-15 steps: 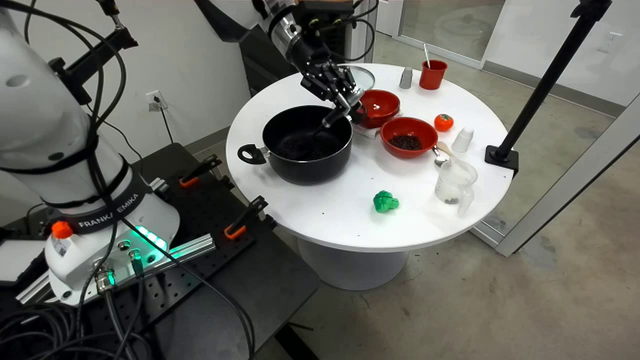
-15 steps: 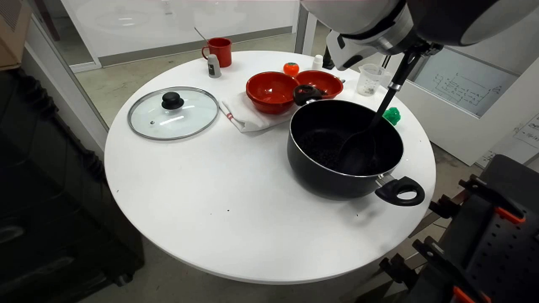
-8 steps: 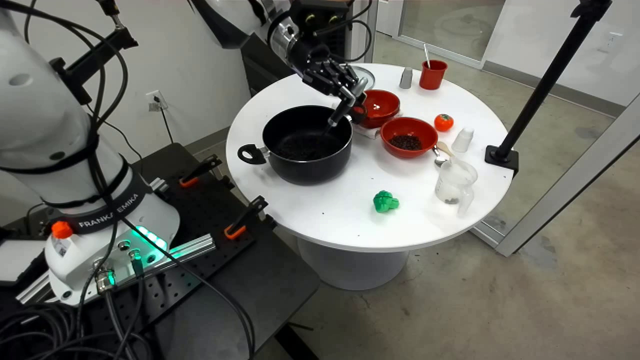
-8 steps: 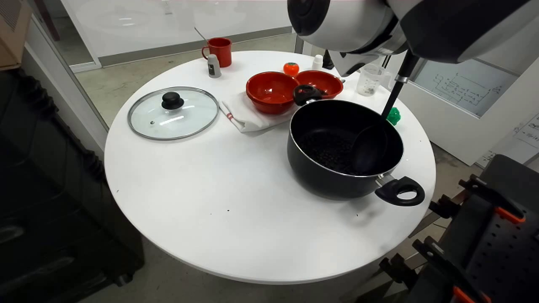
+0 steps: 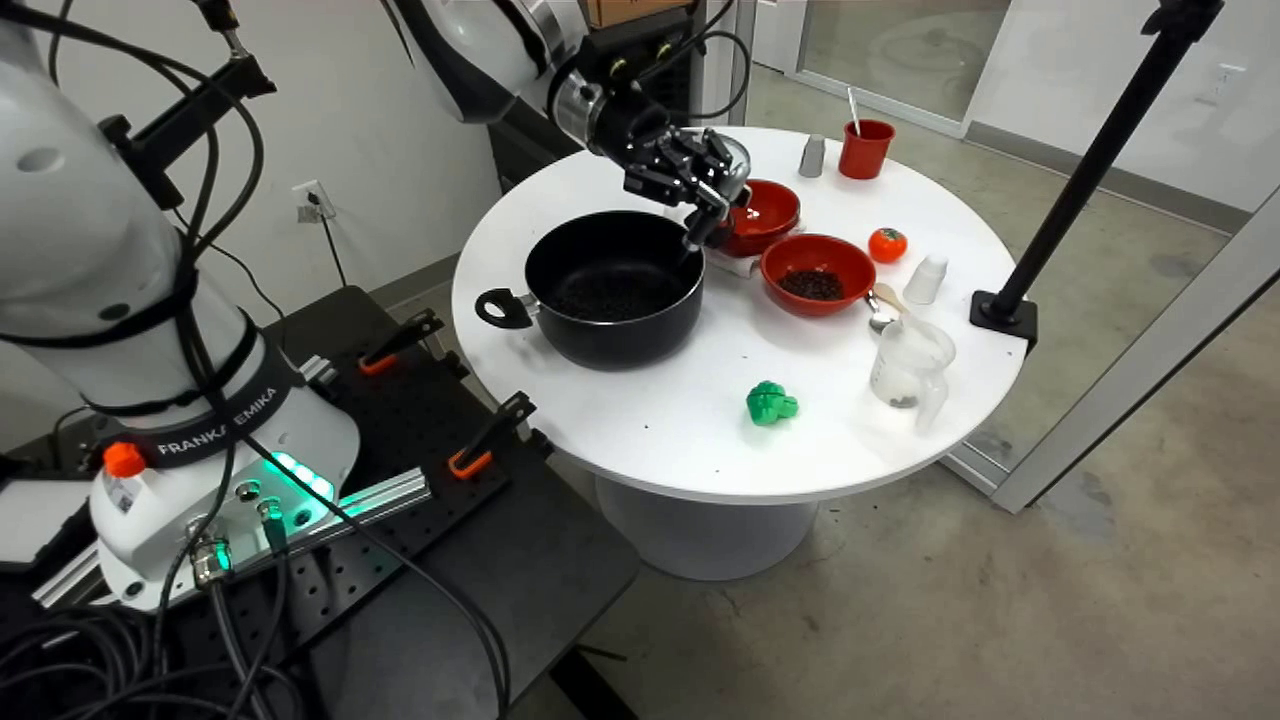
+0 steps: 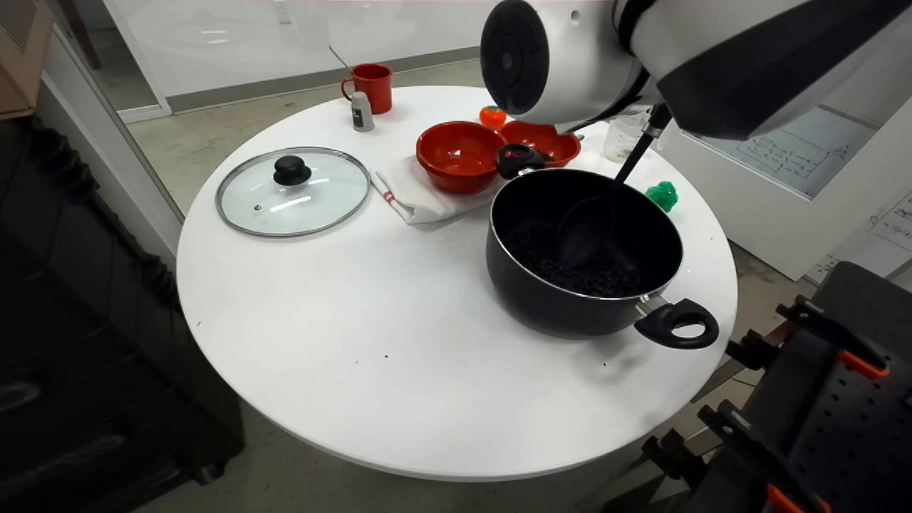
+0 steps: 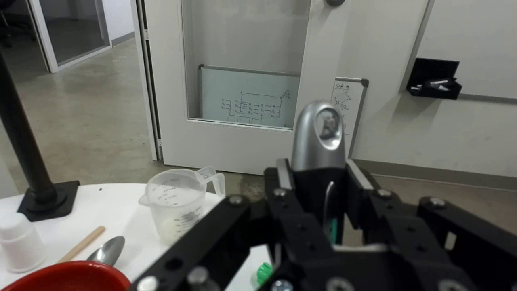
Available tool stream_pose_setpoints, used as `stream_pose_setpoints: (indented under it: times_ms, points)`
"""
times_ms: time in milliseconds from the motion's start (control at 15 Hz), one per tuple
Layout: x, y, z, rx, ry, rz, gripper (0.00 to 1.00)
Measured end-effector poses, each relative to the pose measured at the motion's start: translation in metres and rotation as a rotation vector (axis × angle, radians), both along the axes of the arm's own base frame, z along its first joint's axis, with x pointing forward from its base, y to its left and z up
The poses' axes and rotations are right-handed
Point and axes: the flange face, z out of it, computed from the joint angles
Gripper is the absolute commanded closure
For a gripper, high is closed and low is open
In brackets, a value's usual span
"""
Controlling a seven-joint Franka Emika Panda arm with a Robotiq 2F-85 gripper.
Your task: Use the black spoon to stir the contents in the black pot
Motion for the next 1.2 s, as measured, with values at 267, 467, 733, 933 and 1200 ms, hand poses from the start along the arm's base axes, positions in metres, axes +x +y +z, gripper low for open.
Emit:
stream_pose_setpoints:
  times_ms: [267, 467, 733, 933, 1200]
  points:
    - [0.007, 0.008, -0.007, 0.004, -0.109, -0.004, 0.92]
    - [0.009, 0.017, -0.010, 0.011, -0.161, 0.002, 0.92]
    - [0.008, 0.034, -0.011, 0.023, -0.194, 0.028, 0.92]
    - [0.003, 0.050, -0.014, 0.033, -0.186, 0.058, 0.92]
    - [-0.011, 0.063, -0.020, 0.040, -0.138, 0.090, 0.92]
